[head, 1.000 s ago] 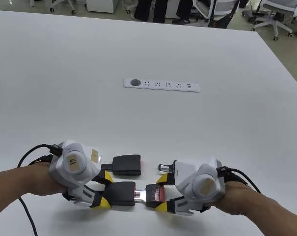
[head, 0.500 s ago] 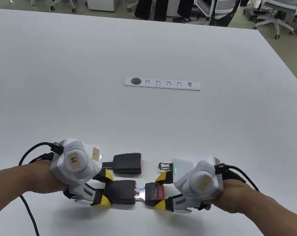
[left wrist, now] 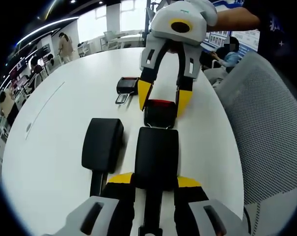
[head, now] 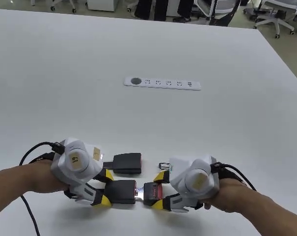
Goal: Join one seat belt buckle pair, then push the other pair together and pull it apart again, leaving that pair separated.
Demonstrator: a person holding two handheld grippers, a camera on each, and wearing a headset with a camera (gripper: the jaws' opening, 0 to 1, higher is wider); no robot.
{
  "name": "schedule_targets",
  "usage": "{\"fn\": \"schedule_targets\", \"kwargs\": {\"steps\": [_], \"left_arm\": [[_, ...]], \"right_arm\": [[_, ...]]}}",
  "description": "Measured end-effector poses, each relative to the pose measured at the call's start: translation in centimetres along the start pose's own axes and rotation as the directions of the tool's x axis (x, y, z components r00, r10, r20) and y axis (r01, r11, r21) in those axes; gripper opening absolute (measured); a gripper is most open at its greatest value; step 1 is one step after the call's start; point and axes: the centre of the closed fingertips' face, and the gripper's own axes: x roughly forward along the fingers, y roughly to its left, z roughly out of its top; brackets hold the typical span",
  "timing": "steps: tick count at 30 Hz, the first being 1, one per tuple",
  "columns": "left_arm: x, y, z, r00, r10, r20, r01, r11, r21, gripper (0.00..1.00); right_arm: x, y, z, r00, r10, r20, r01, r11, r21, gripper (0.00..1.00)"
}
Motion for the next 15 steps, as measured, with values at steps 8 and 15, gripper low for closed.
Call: {"fn": "schedule_targets", "kwargs": {"steps": [8,15], "left_arm": [[0.09,0.21,-0.24,1.0,0.001,-0.006,-0.001,1.0,-0.001,0.3],[0.12,0.22,-0.24,1.0,0.005,-0.006,-0.005,1.0,-0.009,0.3]], "right_arm": [[0.56,-0.02,0.59,1.0,0.001,0.003,-0.001,1.0,0.001,0.28],[0.64,-0.11,0.77,1.0,0.0,-0.001,0.0,1.0,0.005,0.28]]}}
